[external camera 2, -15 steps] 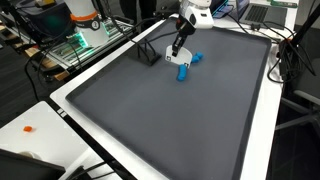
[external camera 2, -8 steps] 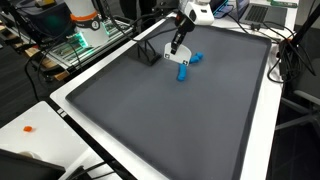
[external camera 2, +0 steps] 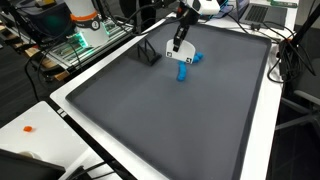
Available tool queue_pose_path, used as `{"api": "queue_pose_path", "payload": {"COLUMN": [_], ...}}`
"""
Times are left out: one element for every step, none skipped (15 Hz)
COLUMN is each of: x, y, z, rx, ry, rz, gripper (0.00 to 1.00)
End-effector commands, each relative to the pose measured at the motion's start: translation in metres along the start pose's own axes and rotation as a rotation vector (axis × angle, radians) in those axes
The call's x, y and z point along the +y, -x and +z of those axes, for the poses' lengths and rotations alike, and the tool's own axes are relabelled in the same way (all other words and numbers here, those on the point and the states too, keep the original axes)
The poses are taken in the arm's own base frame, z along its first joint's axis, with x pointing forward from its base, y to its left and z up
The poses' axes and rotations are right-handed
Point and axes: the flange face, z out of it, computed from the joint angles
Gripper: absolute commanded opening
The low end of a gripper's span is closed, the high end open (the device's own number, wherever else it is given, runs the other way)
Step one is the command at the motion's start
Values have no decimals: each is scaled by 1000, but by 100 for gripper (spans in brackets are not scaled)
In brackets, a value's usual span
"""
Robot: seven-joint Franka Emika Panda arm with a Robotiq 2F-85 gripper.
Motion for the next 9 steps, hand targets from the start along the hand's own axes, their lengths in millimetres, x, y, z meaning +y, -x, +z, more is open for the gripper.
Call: {"api": "queue_pose_path", "payload": {"x": [11, 13, 15, 16, 17, 17, 17, 17, 17], "y": [-4, -7, -9, -11, -14, -16, -19, -22, -25], "z": [-2, -2, -1, -1, 0, 1, 2, 3, 5], "rx": [18, 22, 29, 34, 41, 45, 50, 50, 54], "ry": [33, 45, 45, 49, 50, 47, 50, 52, 49], "rz": [-12, -8, -11, -9, -8, -10, -11, -17, -16], "gripper": [1, 1, 1, 1, 1, 1, 1, 1, 1]}}
